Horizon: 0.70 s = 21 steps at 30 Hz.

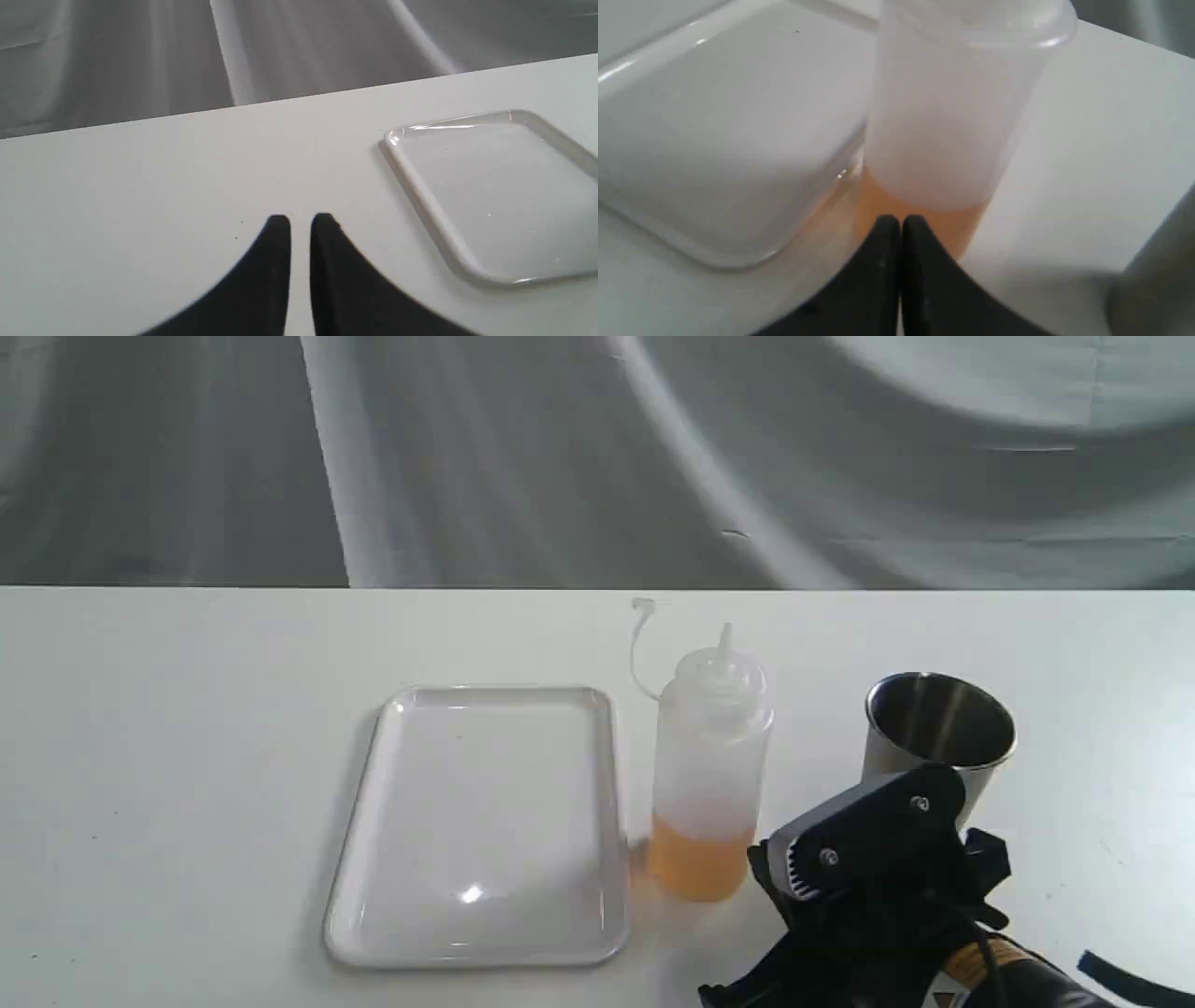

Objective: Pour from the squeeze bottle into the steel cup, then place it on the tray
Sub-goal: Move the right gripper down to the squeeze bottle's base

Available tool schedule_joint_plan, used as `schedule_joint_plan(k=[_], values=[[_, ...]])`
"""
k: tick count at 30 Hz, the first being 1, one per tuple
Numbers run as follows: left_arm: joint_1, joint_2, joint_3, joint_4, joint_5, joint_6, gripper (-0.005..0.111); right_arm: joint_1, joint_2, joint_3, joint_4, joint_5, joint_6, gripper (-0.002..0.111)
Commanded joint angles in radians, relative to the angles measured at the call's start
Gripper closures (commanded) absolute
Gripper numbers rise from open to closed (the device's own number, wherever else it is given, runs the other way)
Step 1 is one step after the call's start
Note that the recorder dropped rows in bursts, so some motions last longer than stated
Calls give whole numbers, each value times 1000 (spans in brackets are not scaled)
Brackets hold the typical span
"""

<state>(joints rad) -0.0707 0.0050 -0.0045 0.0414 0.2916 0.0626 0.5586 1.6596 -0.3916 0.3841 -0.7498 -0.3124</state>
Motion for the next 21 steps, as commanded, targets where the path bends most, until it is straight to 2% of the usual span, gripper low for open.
schedule_joint_plan(k=[1, 14, 17, 19, 21], values=[[-3, -5, 4, 3, -7, -2, 98, 2, 30, 5, 31, -47, -10, 108], [-3, -5, 4, 3, -7, -2, 98, 2, 32, 5, 65, -46, -1, 106], [-3, -5, 4, 3, -7, -2, 98, 4, 32, 5, 65, -46, 10, 94], [-3, -5, 4, 3, -7, -2, 98, 13, 32, 5, 76, -46, 10, 81], [-3, -5, 4, 3, -7, -2, 98, 27, 32, 5, 78, -46, 10, 64]])
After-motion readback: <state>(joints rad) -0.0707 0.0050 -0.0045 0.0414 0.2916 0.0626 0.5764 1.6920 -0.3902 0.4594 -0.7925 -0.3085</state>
